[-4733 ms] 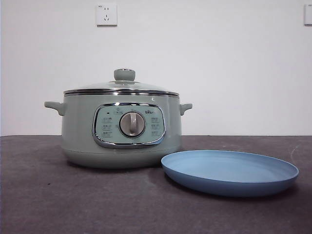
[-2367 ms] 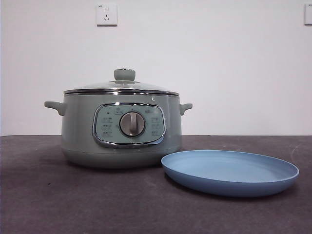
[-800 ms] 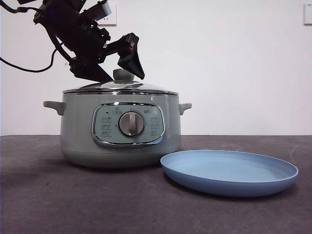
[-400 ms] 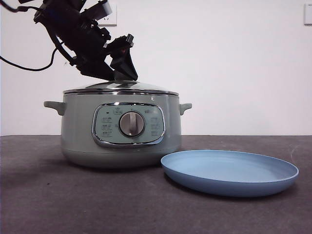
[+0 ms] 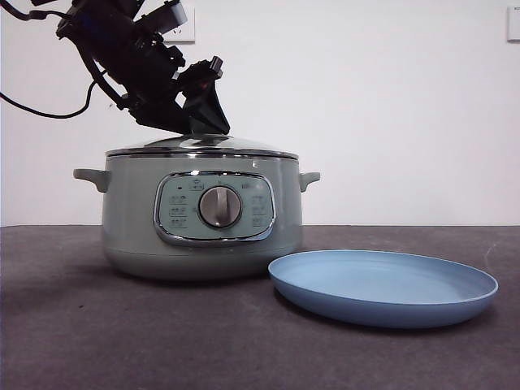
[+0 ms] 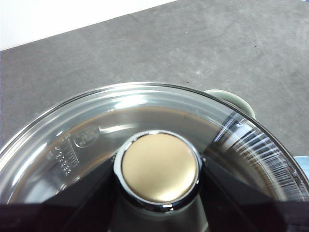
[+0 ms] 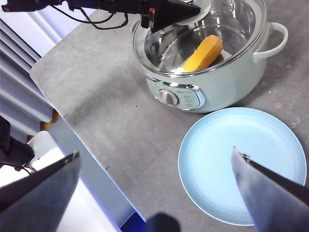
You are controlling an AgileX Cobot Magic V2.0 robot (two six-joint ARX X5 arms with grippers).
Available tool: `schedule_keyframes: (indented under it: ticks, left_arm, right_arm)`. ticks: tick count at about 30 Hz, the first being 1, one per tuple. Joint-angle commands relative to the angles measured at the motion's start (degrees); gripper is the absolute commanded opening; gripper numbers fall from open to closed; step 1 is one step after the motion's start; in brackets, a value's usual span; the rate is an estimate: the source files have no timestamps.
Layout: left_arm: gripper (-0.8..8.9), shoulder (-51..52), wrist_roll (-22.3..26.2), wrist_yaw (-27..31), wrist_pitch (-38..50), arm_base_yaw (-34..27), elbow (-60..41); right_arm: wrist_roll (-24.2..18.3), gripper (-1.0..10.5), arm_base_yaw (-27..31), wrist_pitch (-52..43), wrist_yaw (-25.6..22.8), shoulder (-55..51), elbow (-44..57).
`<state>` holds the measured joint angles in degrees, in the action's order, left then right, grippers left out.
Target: Take the corn out from the steamer,put the corn on the plate,close the lid
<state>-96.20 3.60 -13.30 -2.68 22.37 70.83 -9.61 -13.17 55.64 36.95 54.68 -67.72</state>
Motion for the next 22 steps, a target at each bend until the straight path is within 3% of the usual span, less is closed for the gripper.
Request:
schedule_keyframes:
  ticks: [1,16,22]
  left_arm:
    - [-0.12,0.63,-1.03,-2.16,-1.27,0.13,-0.48]
    - [-0.12,10.99,-1.01,-2.19,-2.03,0.09,-0.17]
    - [-0.08,19.89,-0.98,-2.12,-8.41,0.09,-0.17]
  right_arm:
    - [0.15,6.0,-0.13,-0.42,-0.02,0.04,-0.17]
    - [0.2,6.0,-0.13,-1.18,-1.51,0.09,-0.17]
    - [2.84,6.0,-0.13,-5.66,-1.49,0.76,-0.17]
